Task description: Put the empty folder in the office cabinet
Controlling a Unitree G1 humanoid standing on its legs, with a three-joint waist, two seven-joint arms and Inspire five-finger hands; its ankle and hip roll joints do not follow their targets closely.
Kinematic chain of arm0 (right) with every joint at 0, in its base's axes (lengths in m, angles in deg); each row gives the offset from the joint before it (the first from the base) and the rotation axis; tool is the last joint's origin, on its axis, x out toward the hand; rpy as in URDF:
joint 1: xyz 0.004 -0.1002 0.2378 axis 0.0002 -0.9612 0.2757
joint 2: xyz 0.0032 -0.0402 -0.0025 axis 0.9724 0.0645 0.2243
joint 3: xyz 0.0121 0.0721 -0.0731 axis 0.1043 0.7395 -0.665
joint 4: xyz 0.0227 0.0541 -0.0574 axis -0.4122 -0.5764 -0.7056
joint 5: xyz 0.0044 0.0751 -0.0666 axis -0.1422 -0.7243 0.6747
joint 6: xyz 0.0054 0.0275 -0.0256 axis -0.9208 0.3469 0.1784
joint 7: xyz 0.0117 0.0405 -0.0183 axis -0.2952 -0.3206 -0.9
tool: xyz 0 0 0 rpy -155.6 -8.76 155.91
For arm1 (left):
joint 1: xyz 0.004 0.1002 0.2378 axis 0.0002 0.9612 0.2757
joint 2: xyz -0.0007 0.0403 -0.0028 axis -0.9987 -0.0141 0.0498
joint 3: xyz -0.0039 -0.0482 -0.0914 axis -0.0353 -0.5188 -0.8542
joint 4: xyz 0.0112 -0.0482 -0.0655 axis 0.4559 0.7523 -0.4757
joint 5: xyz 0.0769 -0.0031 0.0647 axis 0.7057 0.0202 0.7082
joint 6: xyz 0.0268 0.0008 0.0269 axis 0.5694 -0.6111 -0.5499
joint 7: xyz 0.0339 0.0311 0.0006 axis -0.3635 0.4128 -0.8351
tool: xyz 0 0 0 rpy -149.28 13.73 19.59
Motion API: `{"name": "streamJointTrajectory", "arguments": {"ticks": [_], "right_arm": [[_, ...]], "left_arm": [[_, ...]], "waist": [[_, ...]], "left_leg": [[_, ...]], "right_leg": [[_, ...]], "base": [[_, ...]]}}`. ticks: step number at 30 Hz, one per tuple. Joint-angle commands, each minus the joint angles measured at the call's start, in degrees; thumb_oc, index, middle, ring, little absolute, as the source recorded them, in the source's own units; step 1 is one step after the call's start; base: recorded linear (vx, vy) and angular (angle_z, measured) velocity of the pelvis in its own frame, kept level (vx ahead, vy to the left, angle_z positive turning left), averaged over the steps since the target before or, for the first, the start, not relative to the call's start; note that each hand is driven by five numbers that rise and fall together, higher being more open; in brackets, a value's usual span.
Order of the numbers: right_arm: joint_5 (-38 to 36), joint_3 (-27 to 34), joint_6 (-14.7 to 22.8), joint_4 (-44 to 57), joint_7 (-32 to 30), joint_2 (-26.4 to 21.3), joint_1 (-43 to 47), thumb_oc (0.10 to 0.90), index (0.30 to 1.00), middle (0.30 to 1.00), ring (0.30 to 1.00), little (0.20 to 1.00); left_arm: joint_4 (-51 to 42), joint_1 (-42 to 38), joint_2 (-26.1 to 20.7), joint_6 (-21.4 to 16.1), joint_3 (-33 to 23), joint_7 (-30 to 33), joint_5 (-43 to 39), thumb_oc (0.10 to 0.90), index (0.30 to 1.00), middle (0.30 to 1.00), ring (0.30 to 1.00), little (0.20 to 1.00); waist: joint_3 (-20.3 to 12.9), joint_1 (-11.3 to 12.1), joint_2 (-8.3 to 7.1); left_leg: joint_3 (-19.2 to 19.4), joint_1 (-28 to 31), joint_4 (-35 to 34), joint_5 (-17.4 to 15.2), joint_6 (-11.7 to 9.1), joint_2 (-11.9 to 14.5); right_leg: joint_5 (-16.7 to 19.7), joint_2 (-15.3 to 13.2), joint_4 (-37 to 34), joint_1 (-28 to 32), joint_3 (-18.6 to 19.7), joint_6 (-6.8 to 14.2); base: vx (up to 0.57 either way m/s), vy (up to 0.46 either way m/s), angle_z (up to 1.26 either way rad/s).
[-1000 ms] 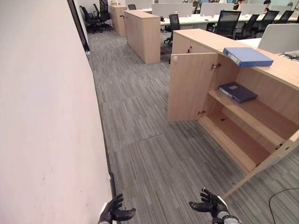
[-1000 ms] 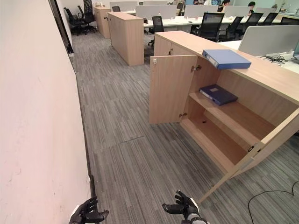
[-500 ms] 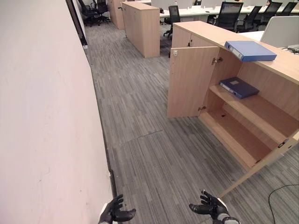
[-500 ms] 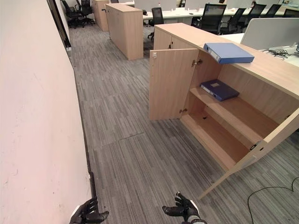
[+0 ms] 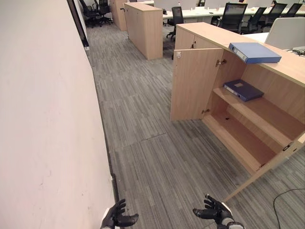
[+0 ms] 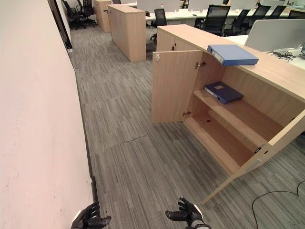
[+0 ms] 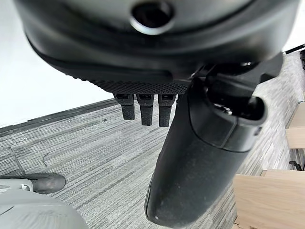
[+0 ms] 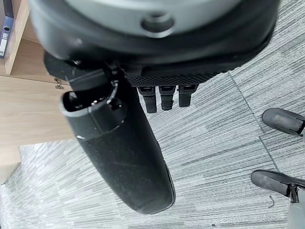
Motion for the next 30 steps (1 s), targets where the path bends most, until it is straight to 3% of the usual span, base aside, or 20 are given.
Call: {"name": "streamJointTrajectory", "arguments": {"ticks": [1,7,9,11,13,14,15,16,18,21,22,23,24,25,27,30], "right_arm": [[-1.23,-1.27,2.72,0.85,0.06,-3.49,4.78,0.8,0.9,0.9,0.9,0.9],[-1.39,-0.47,2.47,-0.4,-0.19,-3.75,4.15,0.8,0.9,0.9,0.9,0.9],[-2.76,1.17,2.6,-1.16,-0.75,-4.25,4.21,0.8,0.9,0.9,0.9,0.9],[-2.83,0.69,2.65,-1.56,-0.58,-4.26,4.66,0.8,0.9,0.9,0.9,0.9],[-3.23,0.25,2.78,-2.04,-0.44,-4.1,5.67,0.8,0.9,0.9,0.9,0.9],[-3.35,0.09,3.01,-1.65,-0.44,-4.48,6.05,0.8,0.9,0.9,0.9,0.9],[-3.35,0.1,3.01,-1.66,-0.43,-4.48,6.07,0.8,0.9,0.9,0.9,0.9],[-3.35,0.03,2.87,-2.01,-0.71,-4.71,7.21,0.8,0.9,0.9,0.9,0.9],[-3.66,0.09,2.71,-2.73,-0.79,-4.45,7.45,0.8,0.9,0.9,0.9,0.9],[-3.71,0.02,2.54,-3.07,-0.83,-3.97,7.56,0.8,0.9,0.9,0.9,0.9],[-3.43,-0.42,2.6,-3.18,-1.03,-3.6,8.08,0.8,0.9,0.9,0.9,0.9],[-3.43,-0.42,2.6,-3.18,-1.03,-3.58,8.08,0.8,0.9,0.9,0.9,0.9],[-3.48,-0.65,2.7,-3.68,-1.19,-3.23,8.98,0.8,0.9,0.9,0.9,0.9],[-3.48,-0.66,2.71,-3.69,-1.19,-3.2,9.01,0.8,0.9,0.9,0.9,0.9],[-3.64,-0.9,2.76,-4.59,-1.5,-2.48,10.37,0.8,0.9,0.9,0.9,0.9],[-3.48,-1.22,2.73,-5.07,-1.51,-1.68,11.03,0.8,0.9,0.9,0.9,0.9]], "left_arm": [[-0.03,-5.88,-1.73,-3.16,1.41,-0.51,-0.7,0.8,0.9,0.9,0.9,0.9],[1.25,-7.0,-1.41,-2.95,1.8,-0.62,-1.47,0.8,0.9,0.9,0.9,0.9],[1.7,-9.02,-1.03,-2.82,2.48,-0.57,-2.48,0.8,0.9,0.9,0.9,0.9],[2.02,-9.24,-1.12,-2.8,2.38,-0.56,-2.76,0.8,0.9,0.9,0.9,0.9],[1.88,-9.51,-1.63,-2.72,2.13,-0.74,-3.51,0.8,0.9,0.9,0.9,0.9],[0.7,-9.6,-1.97,-2.72,2.12,-1.03,-4.22,0.8,0.9,0.9,0.9,0.9],[0.69,-9.61,-1.97,-2.71,2.12,-1.04,-4.22,0.8,0.9,0.9,0.9,0.9],[0.09,-10.35,-2.45,-2.51,2.01,-0.99,-4.46,0.8,0.9,0.9,0.9,0.9],[0.28,-10.66,-2.52,-2.57,2.08,-0.93,-4.81,0.8,0.9,0.9,0.9,0.9],[-0.54,-10.32,-2.93,-2.29,1.96,-1.12,-5.05,0.8,0.9,0.9,0.9,0.9],[-0.96,-9.97,-3.48,-1.96,1.82,-1.1,-5.06,0.8,0.9,0.9,0.9,0.9],[-0.96,-9.97,-3.49,-1.96,1.81,-1.1,-5.06,0.8,0.9,0.9,0.9,0.9],[-0.45,-10.21,-4.06,-2.02,1.35,-0.81,-5.21,0.8,0.9,0.9,0.9,0.9],[-0.43,-10.23,-4.08,-2.03,1.34,-0.82,-5.21,0.8,0.9,0.9,0.9,0.9],[1.0,-10.48,-5.18,-2.22,-0.29,-0.32,-5.57,0.8,0.9,0.9,0.9,0.9],[1.87,-10.12,-5.82,-2.11,-1.41,-0.3,-5.53,0.8,0.9,0.9,0.9,0.9]], "waist": [[-0.88,-0.28,-1.39],[-0.23,-0.78,-1.22],[0.87,-1.41,-1.05],[1.19,-1.62,-1.3],[2.64,-1.39,-1.89],[4.04,-1.2,-1.86],[4.03,-1.21,-1.8],[6.27,-0.77,-2.04],[6.75,-0.51,-2.06],[6.85,0.73,-3.31],[7.25,2.44,-3.39],[7.32,2.49,-3.44],[7.36,3.36,-2.96],[7.43,3.41,-3.07],[7.87,4.97,-3.37],[7.78,6.32,-3.98]], "left_leg": [[-7.46,-2.43,0.38,-3.35,-3.82,2.41],[-8.54,-3.62,0.75,-3.02,-4.27,2.61],[-10.51,-6.38,1.26,-2.21,-5.38,2.64],[-10.82,-7.35,3.65,-3.17,-5.66,2.99],[-10.06,-9.99,10.9,-5.78,-6.57,3.52],[-8.78,-13.03,16.64,-5.28,-7.5,3.61],[-8.81,-13.25,17.03,-5.49,-7.51,3.63],[-5.66,-19.61,30.73,0.35,-8.07,5.03],[-4.11,-21.43,31.65,1.21,-7.68,6.43],[-1.89,-24.55,26.2,-1.06,-6.94,7.25],[-3.74,-26.07,17.46,2.86,-6.58,6.36],[-3.67,-25.91,17.31,2.92,-6.57,6.34],[-6.26,-27.07,9.38,4.46,-6.66,6.36],[-6.16,-26.87,9.14,4.56,-6.66,6.32],[-7.04,-29.46,2.04,5.66,-6.61,7.19],[-6.68,-30.74,0.43,5.95,-6.42,7.6]], "right_leg": [[-5.29,-3.53,0.37,-0.12,-0.14,3.44],[-5.68,-2.97,0.37,-0.72,0.18,2.8],[-6.13,-2.64,0.43,-1.68,-2.04,2.04],[-6.52,-2.35,0.65,-1.86,-1.65,1.65],[-7.56,-1.72,1.8,-2.35,0.38,0.78],[-8.35,-1.14,2.19,-2.32,0.97,-0.09],[-8.35,-1.08,2.21,-2.36,0.95,-0.1],[-9.52,-0.01,3.16,-0.76,0.92,-1.72],[-10.24,0.65,3.35,-0.04,0.63,-2.03],[-12.41,1.75,3.41,2.43,1.18,-1.86],[-13.95,2.88,4.9,3.18,2.18,-1.83],[-13.99,2.82,4.94,3.24,2.22,-1.83],[-15.97,4.11,6.97,3.56,3.42,-1.86],[-16.1,3.99,7.13,3.56,3.46,-1.86],[-19.45,5.84,9.59,4.84,5.71,-1.98],[-21.66,6.6,11.06,5.79,7.21,-1.91]], "base": [[-0.01,-0.019,0.03],[0.01,-0.044,0.15],[-0.03,-0.153,0.45],[0.03,-0.147,0.71],[0.0,-0.145,0.04],[-0.02,-0.105,-0.35],[0.05,-0.173,-0.31],[0.07,-0.118,-0.26],[0.15,-0.127,-0.02],[0.31,-0.049,-0.15],[0.26,0.044,0.03],[0.36,0.103,0.02],[0.19,0.054,-0.09],[0.3,0.076,-0.21],[0.31,0.08,-0.41],[0.29,0.109,-0.72]]}}
